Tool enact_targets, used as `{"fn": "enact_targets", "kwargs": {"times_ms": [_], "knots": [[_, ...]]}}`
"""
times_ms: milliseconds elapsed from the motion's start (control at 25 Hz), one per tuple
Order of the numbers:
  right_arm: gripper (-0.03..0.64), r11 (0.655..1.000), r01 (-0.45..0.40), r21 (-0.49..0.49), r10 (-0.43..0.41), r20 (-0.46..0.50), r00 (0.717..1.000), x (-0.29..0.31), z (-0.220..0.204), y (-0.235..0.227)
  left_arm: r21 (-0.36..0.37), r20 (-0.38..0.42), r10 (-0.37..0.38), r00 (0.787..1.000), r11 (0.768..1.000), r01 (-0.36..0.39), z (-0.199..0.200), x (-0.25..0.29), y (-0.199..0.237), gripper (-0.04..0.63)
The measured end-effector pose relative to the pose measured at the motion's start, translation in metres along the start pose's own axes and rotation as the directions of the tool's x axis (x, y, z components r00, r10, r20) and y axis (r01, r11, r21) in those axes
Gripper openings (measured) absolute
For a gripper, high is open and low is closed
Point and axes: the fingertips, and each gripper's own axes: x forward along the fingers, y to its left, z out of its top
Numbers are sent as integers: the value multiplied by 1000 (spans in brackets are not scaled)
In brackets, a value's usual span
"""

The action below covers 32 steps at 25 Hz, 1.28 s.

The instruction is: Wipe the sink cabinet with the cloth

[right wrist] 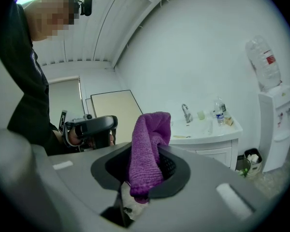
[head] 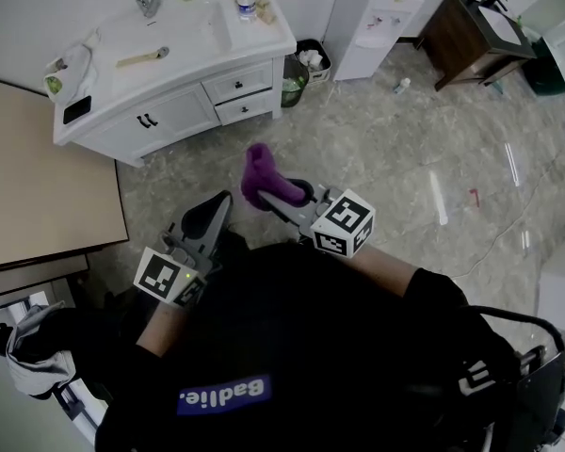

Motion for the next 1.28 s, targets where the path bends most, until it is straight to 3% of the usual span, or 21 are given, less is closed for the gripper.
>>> {"fn": "enact_targets", "kwargs": {"times_ms": [280, 480, 640, 840, 1040, 1280], "knots": [[77, 996, 85, 0, -85, -32, 996, 82, 3, -37, -1, 22, -82, 996, 997, 82, 11, 8, 93, -5], [77, 985, 170, 34, -169, -35, 985, 145, 1, -71, -7, -54, -145, 988, 989, 145, -1, 15, 160, -5], [77, 977, 213, 26, -213, -8, 977, 184, 1, -104, -24, -60, -182, 981, 983, 181, -7, 30, 200, -5], [77, 980, 198, 21, -197, -22, 980, 206, -23, -134, -35, -44, -167, 985, 986, 166, -20, 50, 216, -5], [77, 977, 213, 26, -212, -49, 976, 225, -73, -197, -51, -13, -98, 995, 994, 97, -57, 80, 235, -5], [77, 973, 232, 15, -231, -66, 971, 270, -142, -271, -55, -79, -75, 994, 996, 71, -125, 100, 257, -5]]}}
